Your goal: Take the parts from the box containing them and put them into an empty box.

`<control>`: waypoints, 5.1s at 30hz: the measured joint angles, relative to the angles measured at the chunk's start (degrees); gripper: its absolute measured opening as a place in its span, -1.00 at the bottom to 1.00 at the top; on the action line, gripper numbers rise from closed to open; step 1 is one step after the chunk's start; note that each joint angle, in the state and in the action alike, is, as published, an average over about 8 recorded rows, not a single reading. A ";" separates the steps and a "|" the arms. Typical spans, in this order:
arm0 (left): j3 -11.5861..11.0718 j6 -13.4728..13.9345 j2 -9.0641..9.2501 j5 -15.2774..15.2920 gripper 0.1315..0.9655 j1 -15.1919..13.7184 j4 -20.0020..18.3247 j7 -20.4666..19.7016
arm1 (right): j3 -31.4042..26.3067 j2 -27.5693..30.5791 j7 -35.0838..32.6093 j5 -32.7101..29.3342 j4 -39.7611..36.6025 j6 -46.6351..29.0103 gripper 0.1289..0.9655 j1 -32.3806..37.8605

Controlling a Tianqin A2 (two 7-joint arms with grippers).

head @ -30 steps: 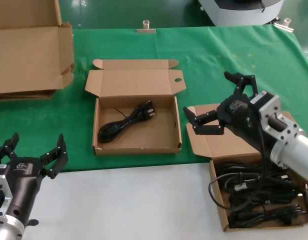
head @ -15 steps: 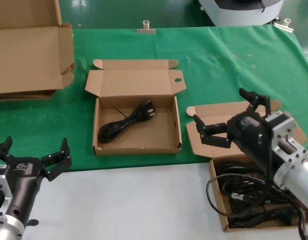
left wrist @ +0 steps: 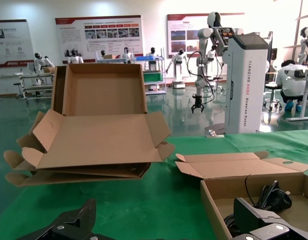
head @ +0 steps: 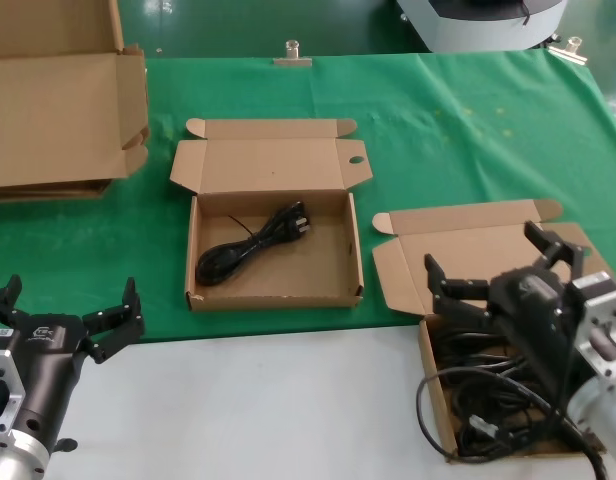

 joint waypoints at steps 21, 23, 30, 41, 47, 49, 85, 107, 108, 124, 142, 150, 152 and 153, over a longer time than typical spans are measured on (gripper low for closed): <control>0.00 0.00 0.00 -0.01 1.00 0.00 0.00 0.00 | 7.02 -3.96 -2.65 3.43 3.41 4.96 1.00 -10.39; 0.00 0.00 0.00 -0.01 1.00 0.00 0.00 0.00 | 7.03 -3.96 -2.65 3.44 3.42 4.96 1.00 -10.40; 0.00 0.00 0.00 -0.01 1.00 0.00 0.00 0.00 | 7.03 -3.96 -2.66 3.44 3.42 4.96 1.00 -10.40; 0.00 0.00 0.00 -0.01 1.00 0.00 0.00 0.00 | 7.03 -3.96 -2.66 3.44 3.42 4.96 1.00 -10.40; 0.00 0.00 0.00 -0.01 1.00 0.00 0.00 0.00 | 7.03 -3.96 -2.66 3.44 3.42 4.96 1.00 -10.40; 0.00 0.00 0.00 -0.01 1.00 0.00 0.00 0.00 | 7.03 -3.96 -2.66 3.44 3.42 4.96 1.00 -10.40; 0.00 0.00 0.00 -0.01 1.00 0.00 0.00 0.00 | 7.03 -3.96 -2.66 3.44 3.42 4.96 1.00 -10.40; 0.00 0.00 0.00 -0.01 1.00 0.00 0.00 0.00 | 7.03 -3.96 -2.65 3.44 3.42 4.96 1.00 -10.40; 0.00 0.00 0.00 -0.01 1.00 0.00 0.00 0.00 | 7.03 -3.96 -2.65 3.44 3.42 4.96 1.00 -10.40; 0.00 0.00 0.00 -0.01 1.00 0.00 0.00 0.00 | 7.03 -3.96 -2.65 3.44 3.42 4.96 1.00 -10.40; 0.00 0.00 0.00 -0.01 1.00 0.00 0.00 0.00 | 7.03 -3.96 -2.65 3.44 3.42 4.96 1.00 -10.40; 0.00 0.00 0.00 -0.01 1.00 0.00 0.00 0.00 | 7.03 -3.96 -2.65 3.44 3.42 4.96 1.00 -10.40; 0.00 0.00 0.00 -0.01 1.00 0.00 0.00 0.00 | 7.03 -3.96 -2.65 3.44 3.42 4.96 1.00 -10.40; 0.00 0.00 0.00 -0.01 1.00 0.00 0.00 0.00 | 7.03 -3.96 -2.65 3.44 3.42 4.96 1.00 -10.40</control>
